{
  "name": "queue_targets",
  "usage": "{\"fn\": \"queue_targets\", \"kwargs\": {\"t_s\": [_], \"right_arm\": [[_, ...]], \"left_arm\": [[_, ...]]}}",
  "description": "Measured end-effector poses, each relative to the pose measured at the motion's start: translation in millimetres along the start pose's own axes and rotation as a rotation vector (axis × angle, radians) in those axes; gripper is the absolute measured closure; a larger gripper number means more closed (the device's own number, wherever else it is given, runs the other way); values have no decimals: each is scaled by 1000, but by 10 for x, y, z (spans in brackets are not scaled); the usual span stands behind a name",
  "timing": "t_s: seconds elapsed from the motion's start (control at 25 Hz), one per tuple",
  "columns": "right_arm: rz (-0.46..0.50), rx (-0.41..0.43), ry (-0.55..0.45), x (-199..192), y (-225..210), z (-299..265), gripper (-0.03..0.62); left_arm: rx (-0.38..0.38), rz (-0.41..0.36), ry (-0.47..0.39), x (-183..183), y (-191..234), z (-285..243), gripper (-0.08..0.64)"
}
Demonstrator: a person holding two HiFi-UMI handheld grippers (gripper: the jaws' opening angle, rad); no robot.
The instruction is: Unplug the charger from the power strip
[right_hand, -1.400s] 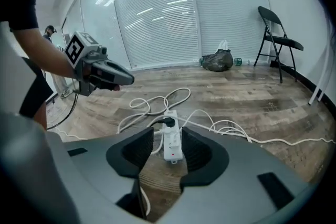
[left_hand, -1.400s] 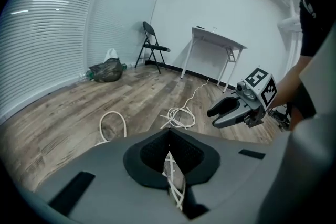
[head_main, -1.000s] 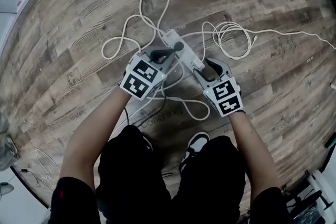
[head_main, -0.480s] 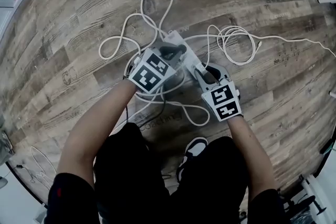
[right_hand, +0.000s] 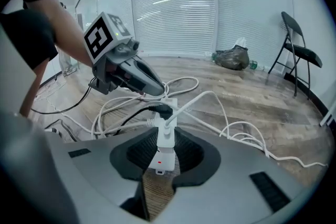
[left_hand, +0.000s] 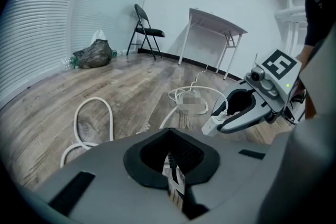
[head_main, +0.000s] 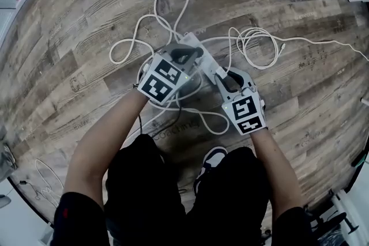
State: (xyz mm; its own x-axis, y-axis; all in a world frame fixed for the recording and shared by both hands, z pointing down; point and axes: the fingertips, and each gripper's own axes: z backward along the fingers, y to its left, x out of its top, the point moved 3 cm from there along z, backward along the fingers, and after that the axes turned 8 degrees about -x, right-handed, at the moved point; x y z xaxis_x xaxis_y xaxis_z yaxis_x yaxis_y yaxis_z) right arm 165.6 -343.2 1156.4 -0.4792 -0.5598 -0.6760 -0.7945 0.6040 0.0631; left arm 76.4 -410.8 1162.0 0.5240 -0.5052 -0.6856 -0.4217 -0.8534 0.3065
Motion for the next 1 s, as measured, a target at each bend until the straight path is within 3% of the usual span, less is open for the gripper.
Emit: {"fn": "queue_targets", "kwargs": {"t_s": [0.08, 0.32, 0.64, 0.8, 1.0], "right_arm": [[-50, -20, -20, 124, -97, 201, 485], [-181, -94, -72, 752, -245, 1144, 485], [-419, -193, -171, 1637, -338, 2724, 485], [-454, -232, -287, 2181, -367, 3614, 485], [-460, -203, -411, 2947, -196, 4626, 485]], "left_arm": [[27, 2, -47, 183, -23, 234, 541], [100, 29, -80, 740, -309, 1219, 541], [149, 71, -133, 1621, -1163, 2666, 541], [158, 34, -157, 2069, -1682, 3325, 541], [170, 47, -232, 2616, -2196, 4191, 541]]}}
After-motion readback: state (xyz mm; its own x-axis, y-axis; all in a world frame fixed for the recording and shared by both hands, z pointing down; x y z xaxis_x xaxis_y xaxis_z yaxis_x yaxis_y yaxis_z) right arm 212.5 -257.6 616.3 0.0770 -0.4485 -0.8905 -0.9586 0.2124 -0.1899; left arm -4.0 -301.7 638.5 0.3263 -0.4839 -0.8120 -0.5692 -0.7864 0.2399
